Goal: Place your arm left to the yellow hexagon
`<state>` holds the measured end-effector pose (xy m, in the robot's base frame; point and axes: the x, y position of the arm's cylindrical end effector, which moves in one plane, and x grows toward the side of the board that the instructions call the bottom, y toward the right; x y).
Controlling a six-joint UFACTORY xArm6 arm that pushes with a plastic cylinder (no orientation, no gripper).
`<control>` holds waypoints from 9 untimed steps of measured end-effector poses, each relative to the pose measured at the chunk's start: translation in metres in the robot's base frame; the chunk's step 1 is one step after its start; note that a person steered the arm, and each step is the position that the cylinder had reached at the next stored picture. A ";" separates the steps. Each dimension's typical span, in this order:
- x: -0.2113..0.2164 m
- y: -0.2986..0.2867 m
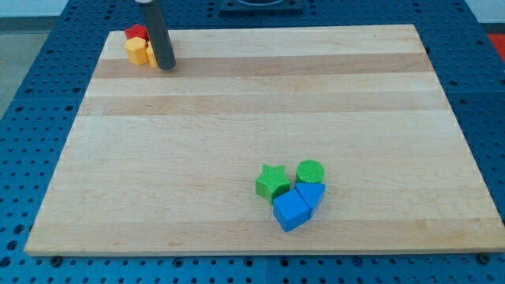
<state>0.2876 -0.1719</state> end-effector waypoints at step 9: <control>-0.012 -0.132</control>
<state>0.2756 -0.3041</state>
